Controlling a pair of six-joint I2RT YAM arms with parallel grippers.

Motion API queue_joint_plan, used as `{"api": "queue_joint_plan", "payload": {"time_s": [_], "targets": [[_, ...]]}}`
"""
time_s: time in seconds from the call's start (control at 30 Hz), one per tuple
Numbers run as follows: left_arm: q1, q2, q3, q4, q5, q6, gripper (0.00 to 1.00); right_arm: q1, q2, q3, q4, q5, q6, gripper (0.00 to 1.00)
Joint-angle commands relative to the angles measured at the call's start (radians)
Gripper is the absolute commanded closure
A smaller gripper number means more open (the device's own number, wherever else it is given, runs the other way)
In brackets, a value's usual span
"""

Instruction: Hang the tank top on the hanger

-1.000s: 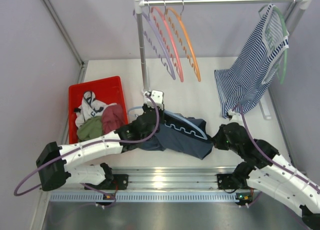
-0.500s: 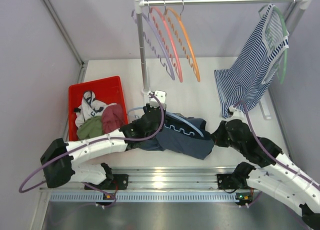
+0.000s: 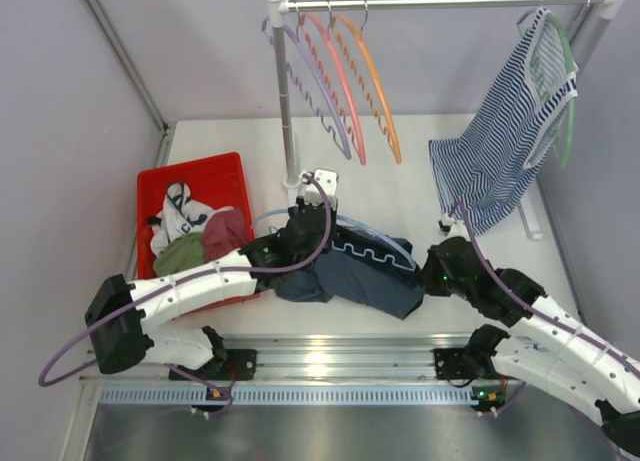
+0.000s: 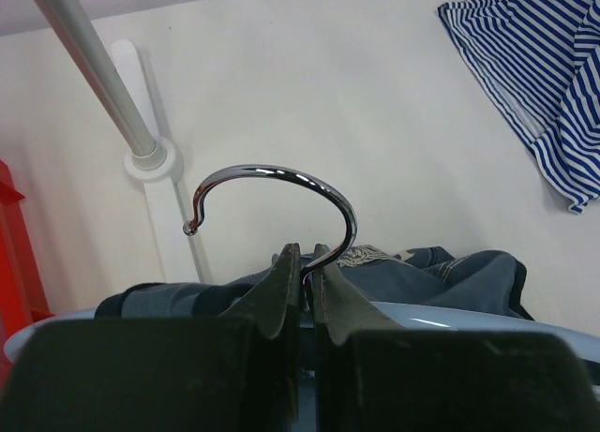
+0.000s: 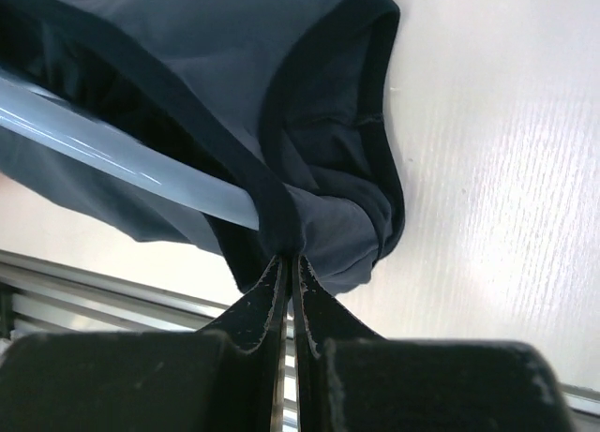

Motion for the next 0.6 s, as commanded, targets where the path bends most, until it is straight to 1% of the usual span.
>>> {"api": "queue_joint_plan", "payload": {"time_s": [0.0,0.1,0.13,0.27,0.3,0.43,0.57], "targets": [[0.008,0.020,0.087,-0.020,0.011,-0.024,1.00,-0.010,-0.004,-0.019,0.042,0.014,-0.008,1.00],[0.008,0.040,0.120,-0.058,0.005,-0.036,1.00,-0.010,0.007,0.002,0.034,0.034,-0.025,1.00],[0.010,0.052,0.127,-0.094,0.000,-0.046,1.00,-0.010,0.014,0.016,0.026,0.036,-0.030,1.00],[0.023,0.069,0.134,-0.121,-0.028,-0.070,1.00,-0.010,0.016,0.036,0.029,0.025,-0.043,1.00],[0.030,0.069,0.134,-0.123,-0.014,-0.079,1.00,-0.010,0.016,0.037,0.029,0.025,-0.045,1.00],[0.045,0.045,0.133,-0.108,0.035,-0.112,1.00,-0.010,0.033,-0.007,0.037,0.020,-0.044,1.00],[0.047,0.025,0.150,-0.114,0.055,-0.127,1.00,-0.011,0.041,-0.061,0.083,0.019,-0.027,1.00]]}}
